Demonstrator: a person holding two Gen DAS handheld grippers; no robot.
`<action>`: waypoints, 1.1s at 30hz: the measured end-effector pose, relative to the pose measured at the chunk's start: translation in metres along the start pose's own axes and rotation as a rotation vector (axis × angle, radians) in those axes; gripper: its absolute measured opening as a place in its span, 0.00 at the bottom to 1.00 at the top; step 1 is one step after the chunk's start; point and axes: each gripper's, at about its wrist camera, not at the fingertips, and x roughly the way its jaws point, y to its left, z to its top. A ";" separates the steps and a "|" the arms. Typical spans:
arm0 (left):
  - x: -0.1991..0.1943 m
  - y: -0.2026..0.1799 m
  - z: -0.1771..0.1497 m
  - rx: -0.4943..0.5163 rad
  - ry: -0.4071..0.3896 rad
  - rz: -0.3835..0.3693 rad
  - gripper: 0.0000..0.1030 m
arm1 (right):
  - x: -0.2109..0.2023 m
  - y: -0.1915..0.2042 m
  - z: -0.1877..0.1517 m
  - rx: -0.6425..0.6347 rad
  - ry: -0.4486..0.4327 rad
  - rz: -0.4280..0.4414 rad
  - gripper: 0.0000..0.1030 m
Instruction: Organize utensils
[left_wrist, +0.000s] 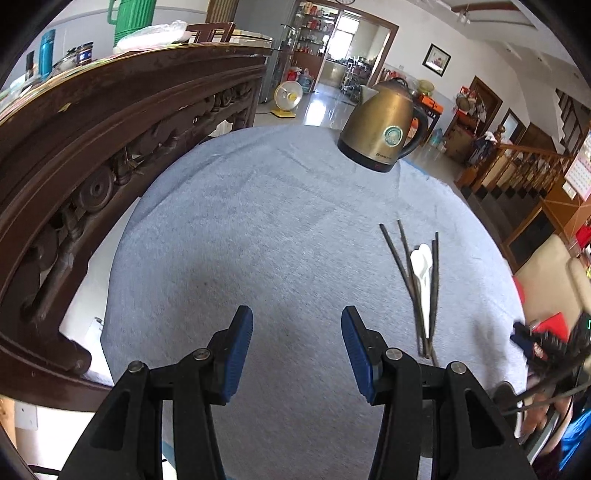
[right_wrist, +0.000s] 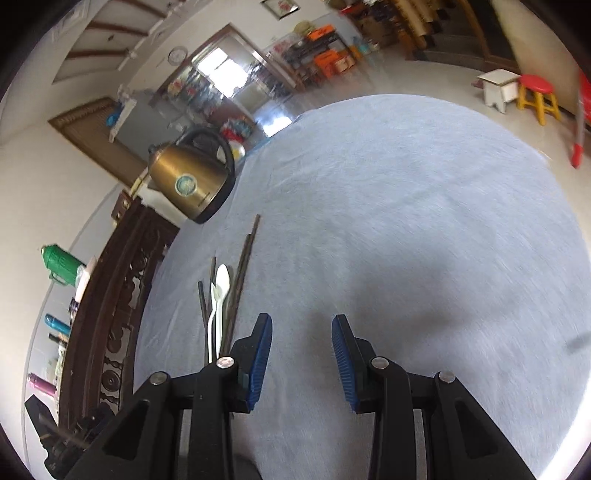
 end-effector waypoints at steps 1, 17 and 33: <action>0.003 0.000 0.003 0.009 0.001 0.007 0.49 | 0.009 0.006 0.010 -0.013 0.014 -0.001 0.35; 0.040 -0.018 0.066 0.140 0.036 0.028 0.49 | 0.210 0.100 0.125 -0.113 0.268 -0.185 0.35; 0.137 -0.108 0.131 0.160 0.140 -0.208 0.47 | 0.221 0.115 0.107 -0.286 0.198 -0.294 0.06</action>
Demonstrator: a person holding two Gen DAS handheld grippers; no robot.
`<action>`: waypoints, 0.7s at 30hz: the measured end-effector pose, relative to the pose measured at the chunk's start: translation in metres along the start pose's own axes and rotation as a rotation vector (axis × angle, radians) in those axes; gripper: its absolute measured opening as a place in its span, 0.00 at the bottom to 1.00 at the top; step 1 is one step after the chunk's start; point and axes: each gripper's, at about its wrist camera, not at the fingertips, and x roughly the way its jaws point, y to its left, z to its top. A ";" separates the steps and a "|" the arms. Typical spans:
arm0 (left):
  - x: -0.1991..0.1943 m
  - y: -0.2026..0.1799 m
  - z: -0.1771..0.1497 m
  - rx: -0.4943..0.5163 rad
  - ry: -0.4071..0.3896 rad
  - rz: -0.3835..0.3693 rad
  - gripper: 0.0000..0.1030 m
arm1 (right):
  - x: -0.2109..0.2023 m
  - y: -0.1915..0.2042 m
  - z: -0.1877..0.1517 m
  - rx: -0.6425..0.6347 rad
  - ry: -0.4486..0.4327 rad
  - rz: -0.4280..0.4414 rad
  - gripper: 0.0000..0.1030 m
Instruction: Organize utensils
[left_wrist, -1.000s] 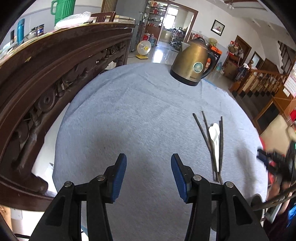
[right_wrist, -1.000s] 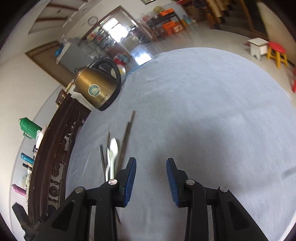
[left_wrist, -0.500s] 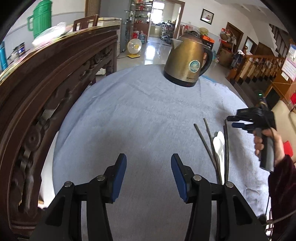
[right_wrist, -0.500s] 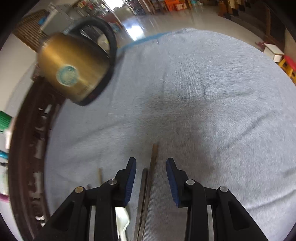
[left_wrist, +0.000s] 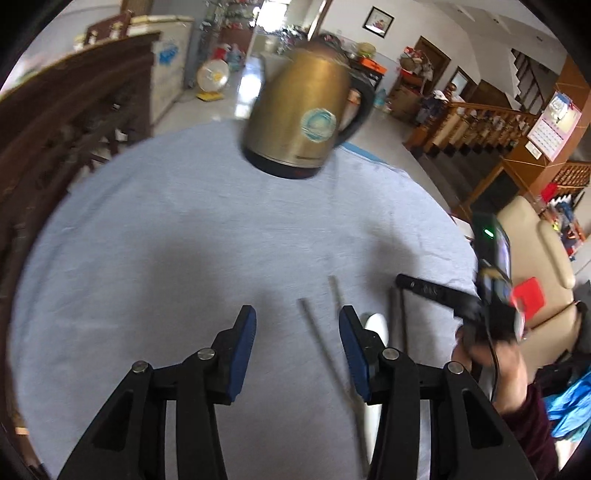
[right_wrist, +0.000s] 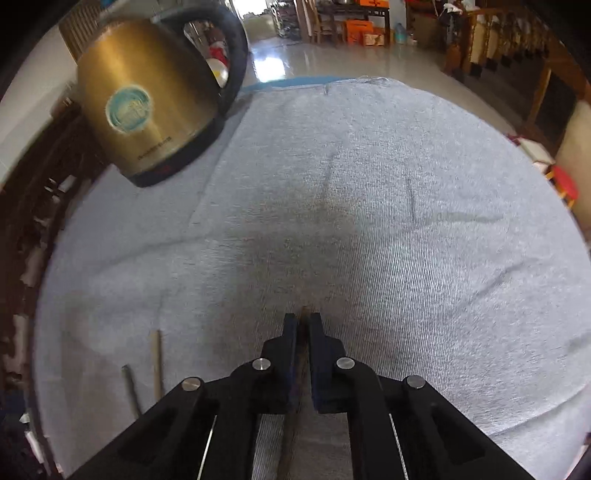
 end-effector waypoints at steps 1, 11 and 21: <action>0.011 -0.007 0.005 0.002 0.015 -0.018 0.47 | -0.007 -0.011 -0.004 0.002 -0.020 0.026 0.06; 0.088 -0.044 0.027 -0.033 0.147 -0.022 0.47 | -0.068 -0.082 -0.036 0.055 -0.155 0.180 0.06; 0.125 -0.049 0.023 -0.062 0.279 0.047 0.34 | -0.096 -0.111 -0.051 0.085 -0.185 0.256 0.06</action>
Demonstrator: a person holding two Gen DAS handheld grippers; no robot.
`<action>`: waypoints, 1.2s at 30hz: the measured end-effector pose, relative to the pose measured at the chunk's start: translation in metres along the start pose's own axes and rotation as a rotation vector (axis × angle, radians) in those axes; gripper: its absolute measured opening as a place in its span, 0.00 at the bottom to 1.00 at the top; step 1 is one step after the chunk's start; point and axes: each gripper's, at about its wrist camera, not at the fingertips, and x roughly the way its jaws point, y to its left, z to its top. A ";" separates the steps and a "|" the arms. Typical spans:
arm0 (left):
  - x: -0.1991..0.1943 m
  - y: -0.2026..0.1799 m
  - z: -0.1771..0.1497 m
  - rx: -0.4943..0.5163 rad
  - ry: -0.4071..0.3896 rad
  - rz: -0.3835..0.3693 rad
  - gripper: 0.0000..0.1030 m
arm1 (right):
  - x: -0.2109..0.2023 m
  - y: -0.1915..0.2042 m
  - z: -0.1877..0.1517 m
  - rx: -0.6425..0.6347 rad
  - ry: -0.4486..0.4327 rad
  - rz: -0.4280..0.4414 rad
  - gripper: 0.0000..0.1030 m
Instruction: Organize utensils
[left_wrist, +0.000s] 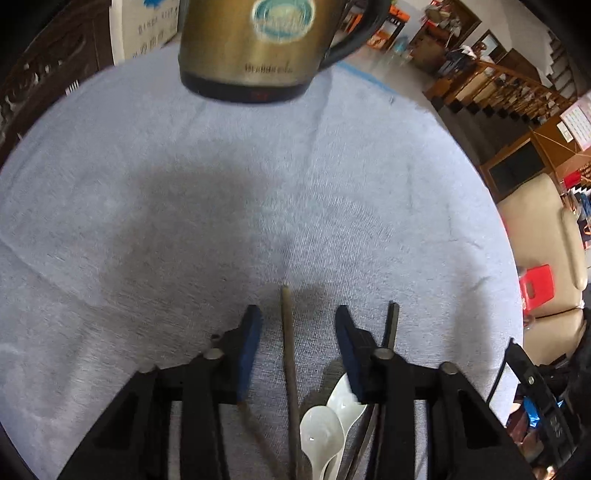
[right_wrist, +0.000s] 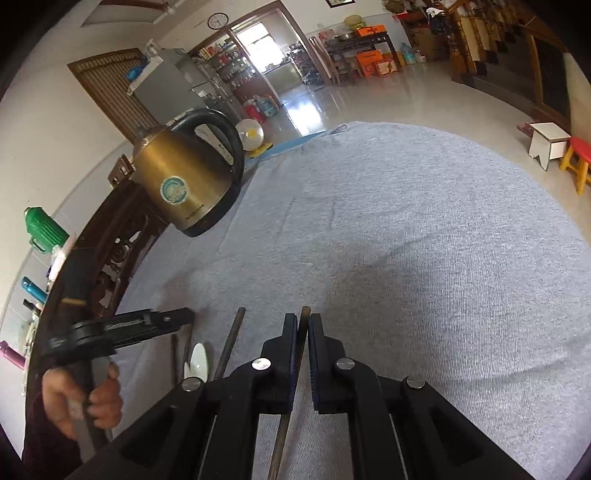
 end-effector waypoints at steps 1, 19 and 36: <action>-0.002 -0.002 0.000 0.004 -0.023 0.011 0.33 | -0.003 0.001 -0.002 -0.002 -0.003 0.007 0.06; -0.103 -0.006 -0.048 0.112 -0.330 -0.018 0.04 | -0.102 0.008 -0.039 -0.054 -0.241 0.010 0.06; -0.277 0.050 -0.197 0.010 -0.763 -0.012 0.04 | -0.248 0.030 -0.121 -0.035 -0.589 -0.111 0.06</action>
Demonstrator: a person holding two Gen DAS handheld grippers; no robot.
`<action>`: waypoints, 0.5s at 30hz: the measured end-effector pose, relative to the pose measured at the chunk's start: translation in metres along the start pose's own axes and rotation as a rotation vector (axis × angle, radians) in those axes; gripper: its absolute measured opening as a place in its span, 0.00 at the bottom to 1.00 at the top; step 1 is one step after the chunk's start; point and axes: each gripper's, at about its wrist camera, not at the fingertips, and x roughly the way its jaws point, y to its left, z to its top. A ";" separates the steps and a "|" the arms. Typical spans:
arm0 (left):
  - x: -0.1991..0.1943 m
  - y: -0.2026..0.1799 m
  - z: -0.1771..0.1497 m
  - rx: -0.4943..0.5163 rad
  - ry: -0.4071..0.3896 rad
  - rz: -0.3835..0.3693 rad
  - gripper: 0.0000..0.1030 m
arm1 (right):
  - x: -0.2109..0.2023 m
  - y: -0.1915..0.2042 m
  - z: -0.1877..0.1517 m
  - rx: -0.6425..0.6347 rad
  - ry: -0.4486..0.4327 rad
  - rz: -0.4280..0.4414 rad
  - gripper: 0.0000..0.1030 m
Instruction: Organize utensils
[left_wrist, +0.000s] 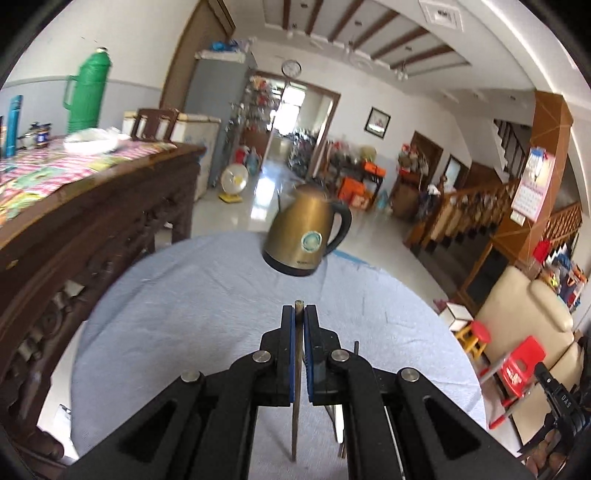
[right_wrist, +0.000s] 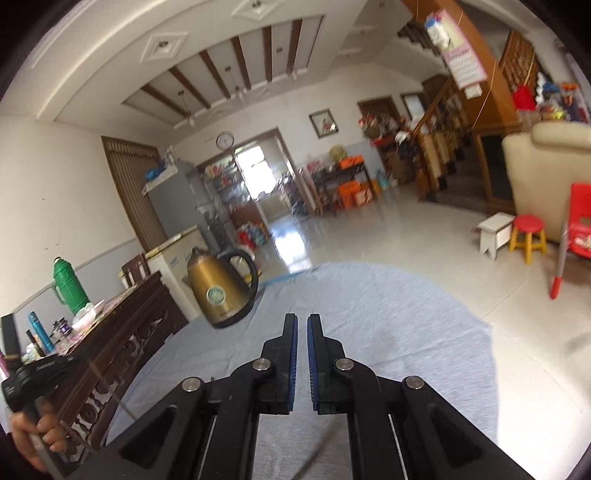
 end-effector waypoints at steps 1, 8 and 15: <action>-0.010 0.002 -0.002 -0.005 -0.016 0.002 0.04 | -0.010 0.001 0.001 -0.006 -0.020 -0.009 0.06; -0.050 0.001 -0.021 -0.034 -0.063 -0.015 0.04 | -0.025 -0.001 0.004 0.003 0.042 -0.057 0.07; -0.042 -0.005 -0.033 0.023 -0.033 -0.015 0.04 | 0.053 -0.066 -0.015 0.200 0.347 -0.144 0.41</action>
